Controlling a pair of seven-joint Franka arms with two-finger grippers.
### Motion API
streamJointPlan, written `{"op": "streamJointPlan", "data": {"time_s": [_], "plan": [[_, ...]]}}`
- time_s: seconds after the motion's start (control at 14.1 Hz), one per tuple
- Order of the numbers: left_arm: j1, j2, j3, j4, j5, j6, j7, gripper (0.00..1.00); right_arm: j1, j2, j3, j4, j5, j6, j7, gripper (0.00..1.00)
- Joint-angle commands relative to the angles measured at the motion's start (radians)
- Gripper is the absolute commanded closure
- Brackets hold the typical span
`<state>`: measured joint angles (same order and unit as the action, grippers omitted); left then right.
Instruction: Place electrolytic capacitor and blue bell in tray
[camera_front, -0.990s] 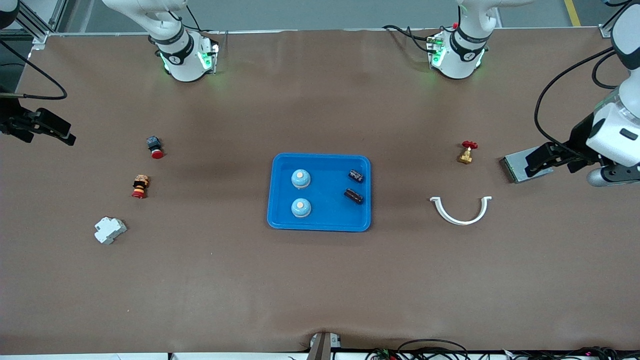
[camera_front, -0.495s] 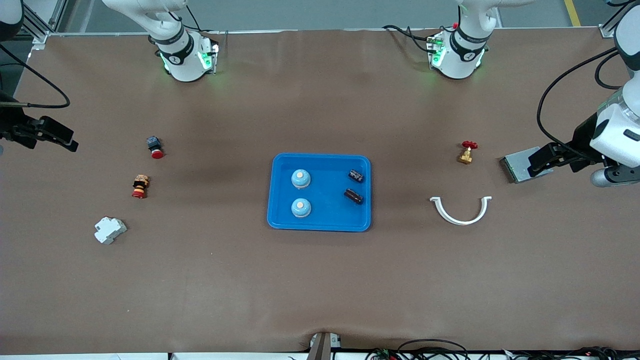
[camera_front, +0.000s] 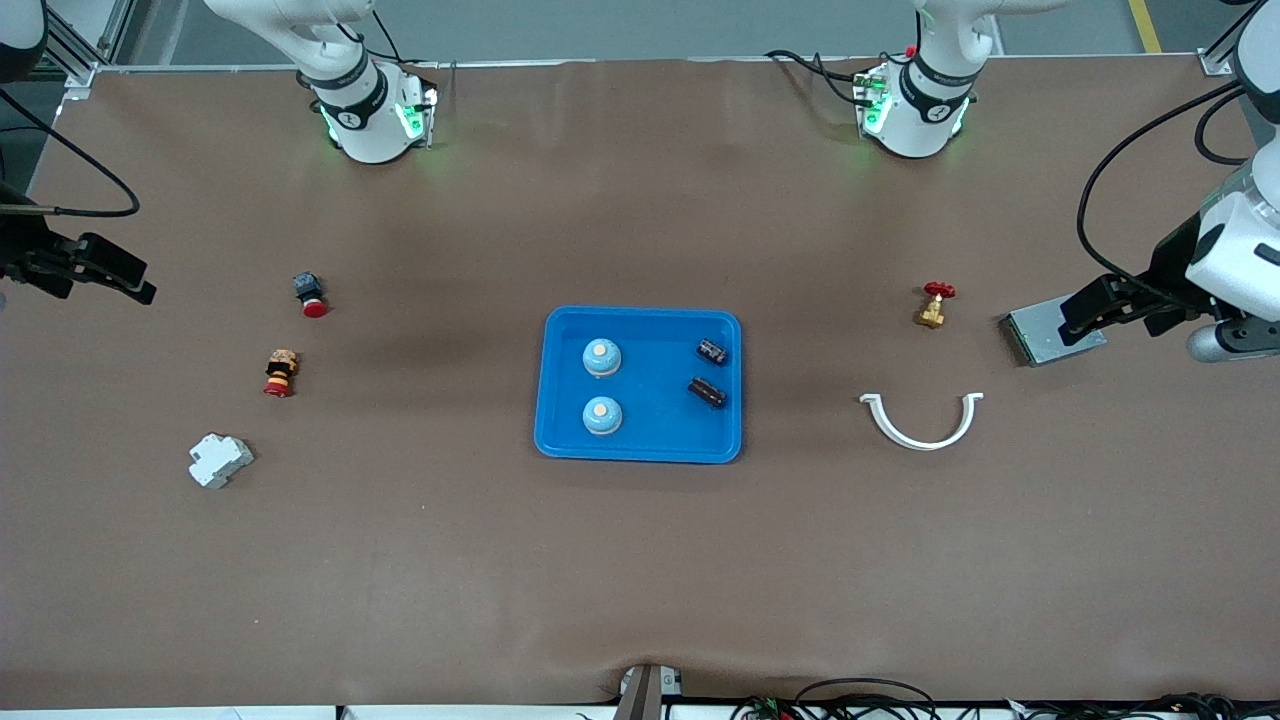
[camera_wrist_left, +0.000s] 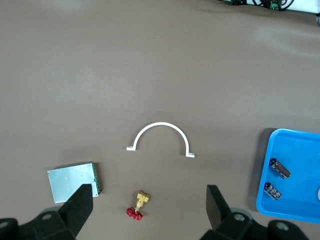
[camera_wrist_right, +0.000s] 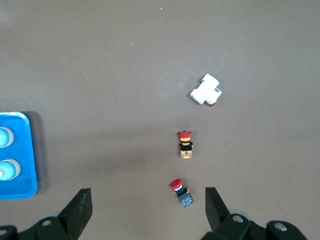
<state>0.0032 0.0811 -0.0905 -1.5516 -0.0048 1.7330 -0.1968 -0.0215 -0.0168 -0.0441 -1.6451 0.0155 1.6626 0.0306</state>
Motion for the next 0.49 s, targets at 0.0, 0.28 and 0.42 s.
{"op": "streamJointPlan", "data": {"time_s": [0.0, 0.28, 0.42], "plan": [[0.0, -0.021, 0.006, -0.012, -0.011, -0.007, 0.017, 0.0, -0.014, 0.005, 0.01, 0.037, -0.006, -0.014, 0.014, 0.0], [-0.009, -0.001, 0.006, 0.007, -0.001, 0.005, 0.022, 0.0, -0.014, 0.005, 0.01, 0.057, -0.003, -0.021, 0.011, 0.0], [-0.011, -0.003, 0.005, 0.013, -0.001, 0.005, 0.027, 0.0, -0.014, 0.005, 0.01, 0.057, -0.003, -0.021, 0.011, 0.0]]}}
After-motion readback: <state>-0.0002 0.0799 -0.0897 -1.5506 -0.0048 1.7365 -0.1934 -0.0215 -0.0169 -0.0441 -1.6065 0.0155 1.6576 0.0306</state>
